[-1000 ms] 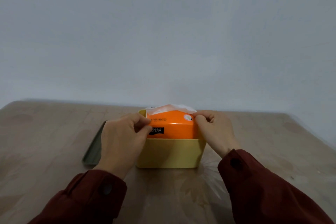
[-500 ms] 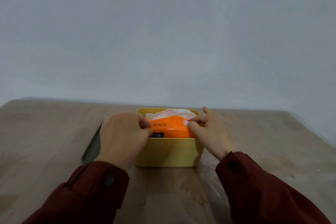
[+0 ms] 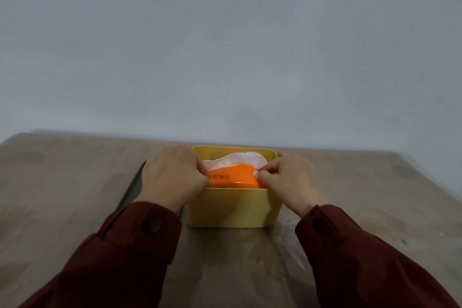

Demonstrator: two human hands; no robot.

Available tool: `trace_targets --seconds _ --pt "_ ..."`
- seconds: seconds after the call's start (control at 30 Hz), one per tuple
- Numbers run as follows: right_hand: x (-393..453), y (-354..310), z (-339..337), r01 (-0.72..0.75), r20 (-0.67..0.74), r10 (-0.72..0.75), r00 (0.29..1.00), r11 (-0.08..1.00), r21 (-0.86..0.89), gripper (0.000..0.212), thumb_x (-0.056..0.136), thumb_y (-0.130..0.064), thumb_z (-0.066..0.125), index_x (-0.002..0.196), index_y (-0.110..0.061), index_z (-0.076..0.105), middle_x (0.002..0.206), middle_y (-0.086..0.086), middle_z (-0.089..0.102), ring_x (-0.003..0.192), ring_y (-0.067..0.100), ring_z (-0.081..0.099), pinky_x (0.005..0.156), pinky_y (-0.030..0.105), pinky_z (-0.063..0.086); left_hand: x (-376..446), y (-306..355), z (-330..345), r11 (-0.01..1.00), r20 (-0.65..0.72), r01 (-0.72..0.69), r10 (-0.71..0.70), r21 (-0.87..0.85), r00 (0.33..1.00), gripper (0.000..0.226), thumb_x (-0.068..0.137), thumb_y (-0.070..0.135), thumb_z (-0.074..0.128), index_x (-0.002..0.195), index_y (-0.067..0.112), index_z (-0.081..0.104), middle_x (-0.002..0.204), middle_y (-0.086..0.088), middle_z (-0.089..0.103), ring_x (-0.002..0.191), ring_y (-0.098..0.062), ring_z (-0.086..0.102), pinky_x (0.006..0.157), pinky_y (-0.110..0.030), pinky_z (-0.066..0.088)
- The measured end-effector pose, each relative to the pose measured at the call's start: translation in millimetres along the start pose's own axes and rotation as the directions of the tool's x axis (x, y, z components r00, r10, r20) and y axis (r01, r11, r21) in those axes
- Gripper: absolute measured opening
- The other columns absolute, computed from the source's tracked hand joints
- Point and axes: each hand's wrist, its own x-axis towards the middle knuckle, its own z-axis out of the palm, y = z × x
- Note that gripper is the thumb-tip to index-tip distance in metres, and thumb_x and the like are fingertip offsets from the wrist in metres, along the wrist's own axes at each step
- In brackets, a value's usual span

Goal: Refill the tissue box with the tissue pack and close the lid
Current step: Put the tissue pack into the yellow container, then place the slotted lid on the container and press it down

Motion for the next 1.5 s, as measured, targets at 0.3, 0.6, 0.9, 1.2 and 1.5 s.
trace_targets --seconds 0.3,0.6,0.9,1.2,1.5 --pt "-1 -4 -3 -0.011 0.027 0.012 1.000 0.999 -0.050 0.027 0.071 -0.038 0.063 0.050 -0.022 0.066 0.049 -0.007 0.053 0.059 0.009 0.051 0.060 0.029 0.033 4 -1 3 0.987 0.027 -0.076 0.073 0.144 0.997 0.023 0.079 0.030 0.058 0.089 0.019 0.076 0.097 -0.002 0.073 0.091 -0.023 0.063 0.083 -0.040 0.053" --pt "-5 -7 0 -0.072 -0.138 0.071 0.988 0.997 -0.002 0.011 0.066 -0.038 0.061 0.058 -0.034 0.067 0.069 -0.005 0.064 0.076 0.014 0.055 0.058 0.029 0.040 -1 -4 9 0.994 -0.115 -0.088 0.095 0.060 0.989 0.018 0.072 0.028 0.060 0.080 0.028 0.076 0.085 -0.001 0.074 0.087 -0.024 0.065 0.079 -0.039 0.052" --pt "-8 -39 5 0.195 -0.303 -0.132 0.944 0.963 0.187 0.007 0.078 -0.024 0.065 0.074 -0.029 0.067 0.073 -0.013 0.057 0.087 0.011 0.048 0.068 0.031 0.045 -1 -15 -2 0.979 -0.298 -0.116 0.062 -0.168 0.952 0.015 0.069 0.034 0.070 0.055 0.034 0.064 0.058 0.018 0.060 0.069 -0.007 0.060 0.057 -0.021 0.038" --pt "-16 -89 28 0.432 -0.285 -0.395 0.873 0.898 0.082 0.007 0.080 -0.022 0.067 0.080 -0.020 0.073 0.073 -0.005 0.061 0.078 0.015 0.048 0.062 0.024 0.034 19 -60 -24 0.988 -0.286 -0.068 0.027 -0.136 0.958 0.008 0.075 0.030 0.069 0.071 0.025 0.073 0.066 0.009 0.060 0.080 -0.014 0.060 0.076 -0.025 0.040" --pt "-27 -124 54 0.596 -0.140 -0.603 0.785 0.797 -0.094 0.012 0.077 -0.019 0.064 0.079 -0.013 0.074 0.070 0.007 0.067 0.071 0.027 0.056 0.064 0.037 0.046 43 -90 -16 0.980 -0.055 -0.101 0.093 -0.174 0.994 0.015 0.080 0.011 0.064 0.090 0.009 0.075 0.092 -0.009 0.075 0.084 -0.013 0.062 0.078 -0.021 0.040"
